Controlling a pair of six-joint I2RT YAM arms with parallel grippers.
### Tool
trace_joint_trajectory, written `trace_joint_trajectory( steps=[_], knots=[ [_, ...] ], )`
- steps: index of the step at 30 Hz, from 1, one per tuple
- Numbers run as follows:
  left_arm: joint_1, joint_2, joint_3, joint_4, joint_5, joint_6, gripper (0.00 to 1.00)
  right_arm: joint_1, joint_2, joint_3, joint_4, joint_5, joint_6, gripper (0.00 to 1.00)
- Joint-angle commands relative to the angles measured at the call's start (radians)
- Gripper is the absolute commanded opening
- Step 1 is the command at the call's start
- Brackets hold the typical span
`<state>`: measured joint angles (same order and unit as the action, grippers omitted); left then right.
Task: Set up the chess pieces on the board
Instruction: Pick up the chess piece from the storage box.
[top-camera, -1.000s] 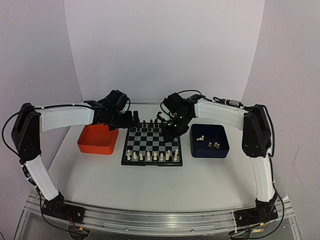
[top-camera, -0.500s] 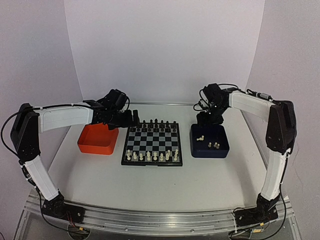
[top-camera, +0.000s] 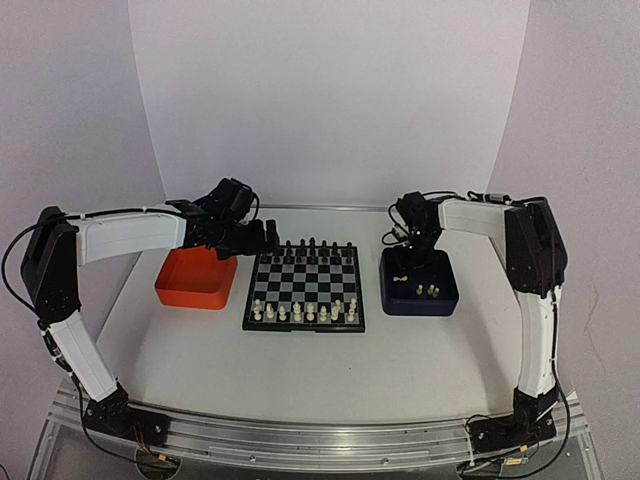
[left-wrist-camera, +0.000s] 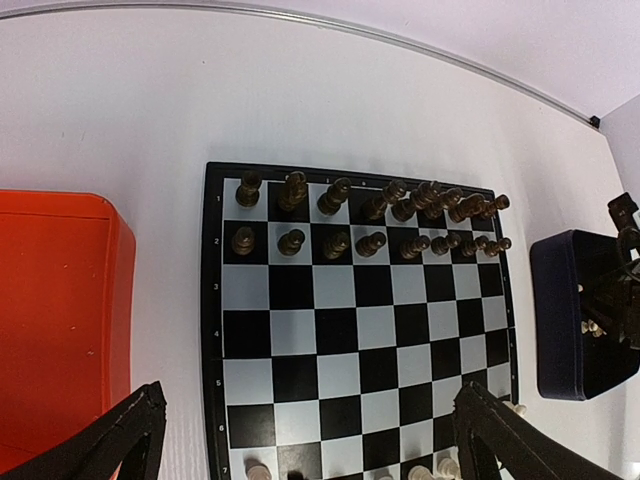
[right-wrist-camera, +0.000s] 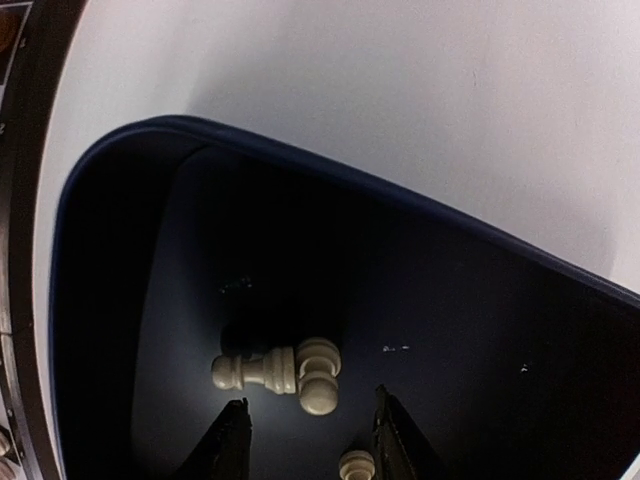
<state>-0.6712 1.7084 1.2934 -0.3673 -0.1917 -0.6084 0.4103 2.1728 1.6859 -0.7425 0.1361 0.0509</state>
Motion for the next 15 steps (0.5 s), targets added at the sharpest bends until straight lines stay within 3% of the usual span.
trace_joint_trajectory(
  steps=[1, 8, 15],
  knots=[
    [0.005, -0.038, 0.0, 0.005, 0.004, -0.014, 1.0, 0.0, 0.023, 0.048, 0.02, 0.027, 0.002, 0.22],
    [0.006, -0.038, -0.005, 0.024, 0.019, -0.001, 1.0, 0.0, 0.037, 0.057, 0.028, 0.06, 0.004, 0.03],
    [0.005, -0.025, 0.006, 0.028, 0.021, 0.016, 1.0, 0.001, 0.005, 0.042, 0.032, 0.058, -0.004, 0.0]
  ],
)
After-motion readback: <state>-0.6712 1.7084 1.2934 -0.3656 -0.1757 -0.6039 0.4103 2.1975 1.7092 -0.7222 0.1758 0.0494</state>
